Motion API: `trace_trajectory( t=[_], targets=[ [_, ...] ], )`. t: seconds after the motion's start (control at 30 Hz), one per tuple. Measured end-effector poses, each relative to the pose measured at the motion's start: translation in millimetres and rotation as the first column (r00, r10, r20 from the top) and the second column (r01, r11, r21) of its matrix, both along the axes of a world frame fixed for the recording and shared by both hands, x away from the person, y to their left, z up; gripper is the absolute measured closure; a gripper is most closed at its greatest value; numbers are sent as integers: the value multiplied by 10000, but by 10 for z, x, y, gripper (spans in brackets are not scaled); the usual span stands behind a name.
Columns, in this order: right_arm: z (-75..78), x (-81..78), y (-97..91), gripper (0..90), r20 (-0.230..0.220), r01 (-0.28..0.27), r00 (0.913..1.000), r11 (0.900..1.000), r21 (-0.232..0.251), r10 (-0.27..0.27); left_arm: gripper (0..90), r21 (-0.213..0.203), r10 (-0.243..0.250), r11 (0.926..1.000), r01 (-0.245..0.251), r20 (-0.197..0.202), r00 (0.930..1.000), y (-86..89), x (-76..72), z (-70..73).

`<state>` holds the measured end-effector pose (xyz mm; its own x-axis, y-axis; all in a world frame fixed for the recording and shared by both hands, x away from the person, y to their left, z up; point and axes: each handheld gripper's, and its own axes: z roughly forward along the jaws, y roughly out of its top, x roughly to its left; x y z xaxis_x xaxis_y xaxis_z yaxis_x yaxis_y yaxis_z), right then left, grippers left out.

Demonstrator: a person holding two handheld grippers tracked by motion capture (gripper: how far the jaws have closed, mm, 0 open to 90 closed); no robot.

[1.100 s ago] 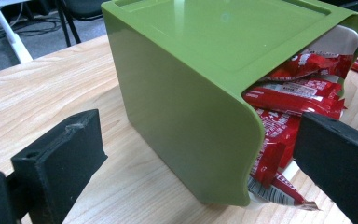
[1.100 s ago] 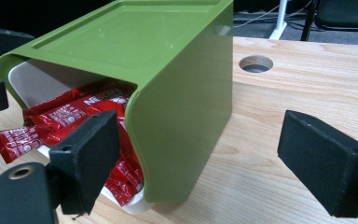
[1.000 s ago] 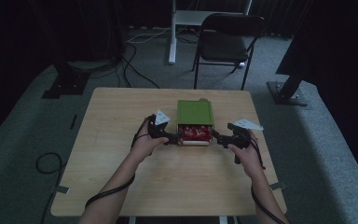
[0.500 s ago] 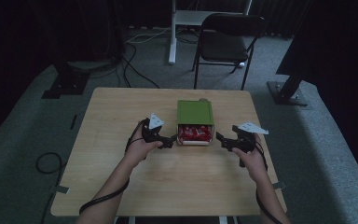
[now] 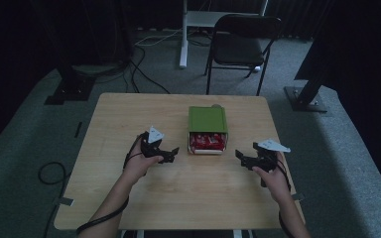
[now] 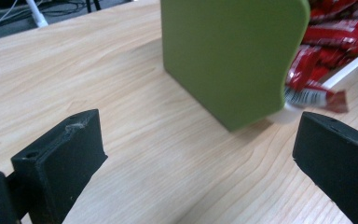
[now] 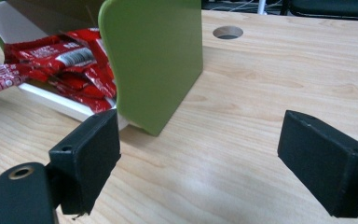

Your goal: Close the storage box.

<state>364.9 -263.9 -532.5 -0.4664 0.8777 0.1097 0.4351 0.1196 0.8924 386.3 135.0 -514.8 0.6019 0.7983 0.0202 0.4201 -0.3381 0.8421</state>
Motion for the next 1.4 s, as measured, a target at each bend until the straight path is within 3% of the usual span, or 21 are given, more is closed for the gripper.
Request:
trace_trajectory(
  t=[0.17,0.57,0.87,1.3,1.4],
  targets=[
    [-32,-78,-8,125,69,166,9998,9998,110,-167,28,-23,114,9999,-114,-39,9999,80,-52,-44],
    [-141,-193,-47,125,-115,132,9998,9997,-188,-134,28,129,480,9988,-477,-270,9985,273,-184,-136],
    [-235,-305,-109,124,-316,210,9992,9986,-486,-225,28,212,1077,9940,-1068,-457,9931,476,-319,-209],
    [-356,-510,-192,124,-678,407,9966,9953,-881,-468,28,547,2306,9724,-2269,-748,9702,702,-484,-340],
    [-380,-545,-205,124,-755,399,9961,9954,-875,-466,28,542,2634,9642,-2596,-836,9611,747,-520,-365]
  ],
)
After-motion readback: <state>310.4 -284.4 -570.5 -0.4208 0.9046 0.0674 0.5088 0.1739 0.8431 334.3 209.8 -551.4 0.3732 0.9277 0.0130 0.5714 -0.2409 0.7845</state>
